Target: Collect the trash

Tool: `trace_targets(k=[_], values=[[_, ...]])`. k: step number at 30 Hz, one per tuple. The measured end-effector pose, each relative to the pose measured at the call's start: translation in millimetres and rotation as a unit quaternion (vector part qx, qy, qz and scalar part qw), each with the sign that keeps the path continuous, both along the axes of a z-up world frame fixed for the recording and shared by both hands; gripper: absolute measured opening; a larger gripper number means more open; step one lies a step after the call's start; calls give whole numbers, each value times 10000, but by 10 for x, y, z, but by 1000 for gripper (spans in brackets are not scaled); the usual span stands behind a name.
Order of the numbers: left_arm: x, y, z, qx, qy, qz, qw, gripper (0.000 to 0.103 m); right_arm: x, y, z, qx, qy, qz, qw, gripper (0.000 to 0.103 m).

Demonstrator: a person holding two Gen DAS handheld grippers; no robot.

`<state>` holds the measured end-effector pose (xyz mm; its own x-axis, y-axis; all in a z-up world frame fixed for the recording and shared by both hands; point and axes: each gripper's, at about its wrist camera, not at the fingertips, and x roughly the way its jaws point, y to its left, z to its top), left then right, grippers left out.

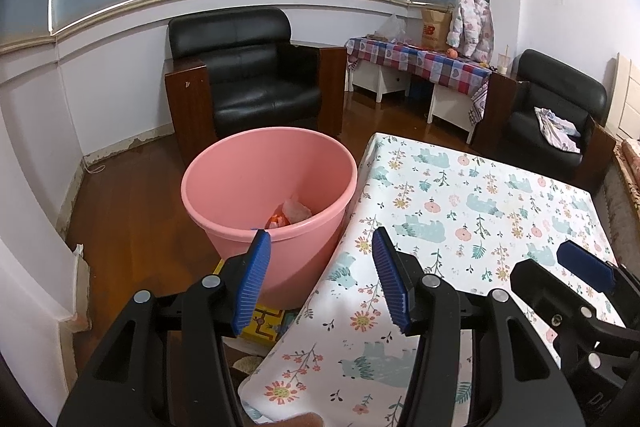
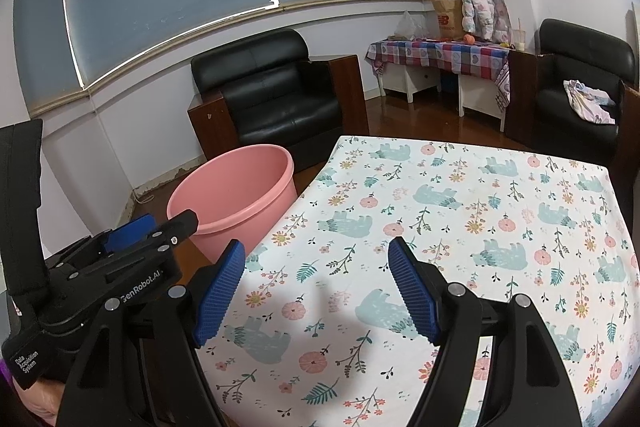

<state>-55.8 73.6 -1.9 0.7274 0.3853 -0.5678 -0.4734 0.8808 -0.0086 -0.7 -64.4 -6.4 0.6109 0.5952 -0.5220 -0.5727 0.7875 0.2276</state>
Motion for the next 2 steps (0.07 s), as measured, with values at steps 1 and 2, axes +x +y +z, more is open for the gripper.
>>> trace_targets(k=[1, 2], values=[[7, -9, -2, 8, 3, -18, 10000, 53, 15, -10, -10, -5, 7, -11, 10000, 73], [18, -18, -2, 22, 10, -41, 10000, 53, 27, -14, -16, -6, 17, -16, 10000, 73]])
